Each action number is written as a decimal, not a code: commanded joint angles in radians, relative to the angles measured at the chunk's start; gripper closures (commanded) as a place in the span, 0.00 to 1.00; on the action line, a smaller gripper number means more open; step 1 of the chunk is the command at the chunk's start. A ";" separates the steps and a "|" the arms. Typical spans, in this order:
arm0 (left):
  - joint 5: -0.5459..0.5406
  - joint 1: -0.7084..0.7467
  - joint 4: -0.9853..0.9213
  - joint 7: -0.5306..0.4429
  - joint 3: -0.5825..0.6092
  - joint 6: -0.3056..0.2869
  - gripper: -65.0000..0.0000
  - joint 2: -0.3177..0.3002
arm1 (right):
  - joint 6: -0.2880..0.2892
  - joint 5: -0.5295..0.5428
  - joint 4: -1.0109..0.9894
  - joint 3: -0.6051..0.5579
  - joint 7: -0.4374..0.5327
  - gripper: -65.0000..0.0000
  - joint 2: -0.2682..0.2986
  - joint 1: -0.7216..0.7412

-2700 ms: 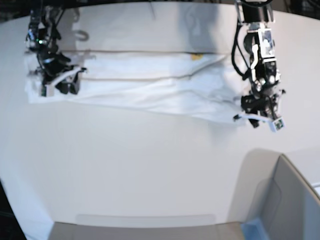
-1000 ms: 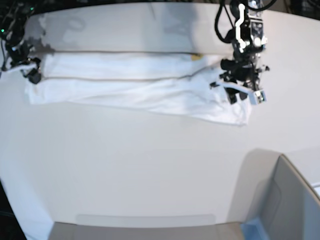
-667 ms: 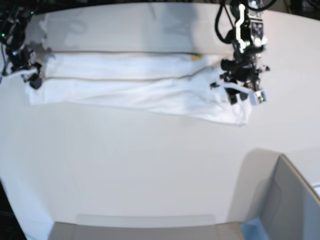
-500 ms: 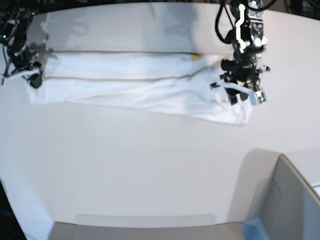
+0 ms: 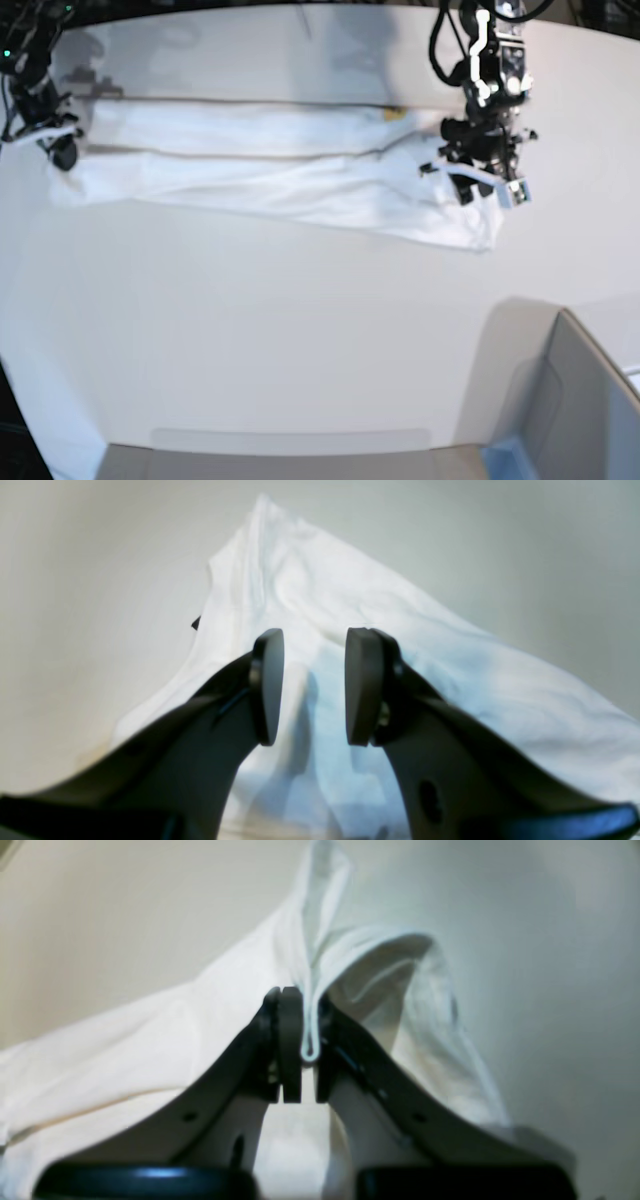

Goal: Layout the t-shirt on the table in an organized manner, then fold the t-shirt properly
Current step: 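Drag the strip end with the right gripper away from the left gripper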

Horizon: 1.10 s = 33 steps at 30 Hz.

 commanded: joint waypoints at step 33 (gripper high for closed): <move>0.005 -0.003 0.023 -0.021 0.000 -0.005 0.70 -0.001 | -0.003 0.001 0.052 0.053 0.015 1.00 -0.030 -0.193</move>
